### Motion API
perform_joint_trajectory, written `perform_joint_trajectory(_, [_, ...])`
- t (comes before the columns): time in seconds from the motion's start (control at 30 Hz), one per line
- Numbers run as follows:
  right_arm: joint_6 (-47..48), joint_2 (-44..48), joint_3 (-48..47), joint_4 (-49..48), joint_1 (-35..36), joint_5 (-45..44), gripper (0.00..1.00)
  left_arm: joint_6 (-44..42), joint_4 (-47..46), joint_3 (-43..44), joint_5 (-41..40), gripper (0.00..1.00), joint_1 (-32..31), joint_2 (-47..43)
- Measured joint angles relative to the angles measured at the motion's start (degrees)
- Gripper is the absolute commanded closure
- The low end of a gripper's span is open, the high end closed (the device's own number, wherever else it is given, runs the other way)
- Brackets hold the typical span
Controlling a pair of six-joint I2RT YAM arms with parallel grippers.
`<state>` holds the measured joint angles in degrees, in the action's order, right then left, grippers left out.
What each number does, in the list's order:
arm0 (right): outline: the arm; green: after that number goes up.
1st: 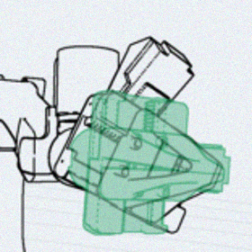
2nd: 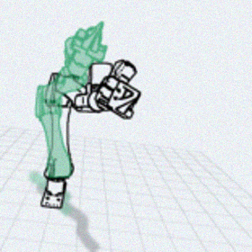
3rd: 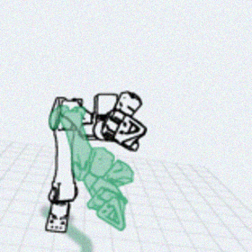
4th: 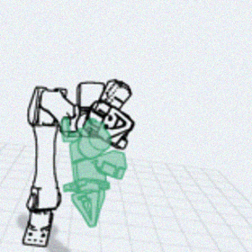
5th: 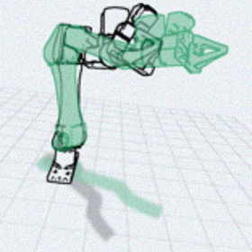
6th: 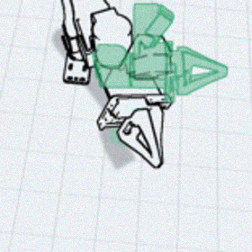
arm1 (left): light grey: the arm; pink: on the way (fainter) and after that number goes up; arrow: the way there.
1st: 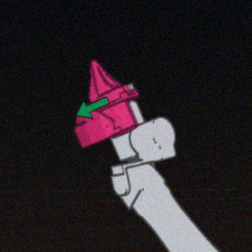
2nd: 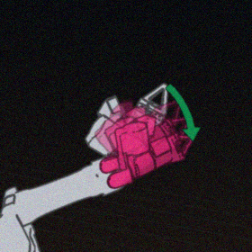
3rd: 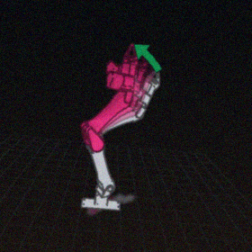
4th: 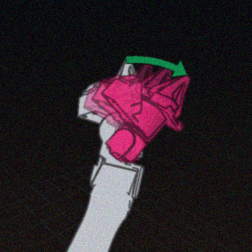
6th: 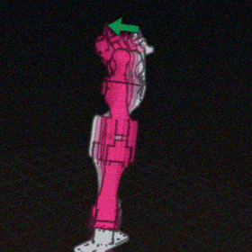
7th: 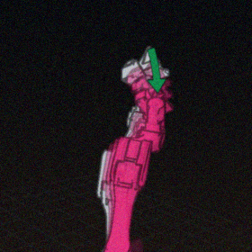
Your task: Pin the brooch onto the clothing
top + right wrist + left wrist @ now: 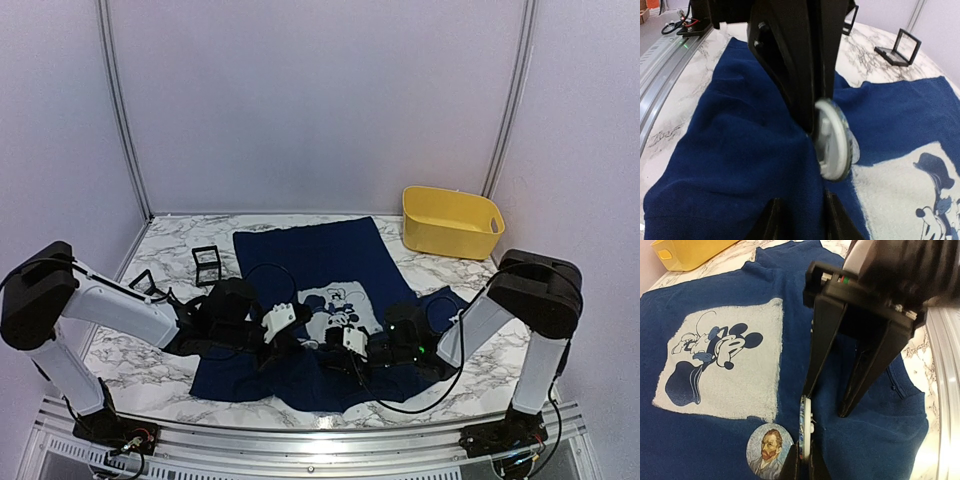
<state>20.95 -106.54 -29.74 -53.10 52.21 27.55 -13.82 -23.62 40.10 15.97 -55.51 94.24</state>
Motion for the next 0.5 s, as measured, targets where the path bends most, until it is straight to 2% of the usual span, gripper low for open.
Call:
perform_joint_trajectory(0.03, [-0.3,-0.9,0.0,0.0,0.0,0.0,0.92,0.3,0.3,0.0,0.1,1.00,0.0,-0.2])
perform_joint_trajectory(0.1, [-1.2,-2.3,-0.1,-0.1,0.0,-0.6,0.99,0.8,1.0,0.0,0.5,1.00,0.0,-0.9])
perform_joint_trajectory(0.33, [-3.5,-3.9,-1.9,0.6,-0.4,-2.2,1.00,2.4,3.4,0.0,2.3,1.00,0.0,-2.4])
perform_joint_trajectory(0.37, [-3.6,-4.0,-2.3,0.9,-0.5,-2.3,0.98,2.5,3.6,0.0,2.3,1.00,0.1,-2.5])
perform_joint_trajectory(0.4, [-3.7,-4.0,-2.4,1.0,-0.5,-2.4,0.89,2.7,3.8,0.0,2.4,1.00,0.1,-2.5])
perform_joint_trajectory(0.43, [-3.8,-4.0,-2.5,1.1,-0.6,-2.4,0.76,2.8,4.0,0.0,2.5,1.00,0.1,-2.6])
perform_joint_trajectory(0.5, [-4.0,-4.0,-2.5,2.0,-0.8,-2.3,0.56,2.9,4.5,0.0,2.4,1.00,0.1,-2.7])
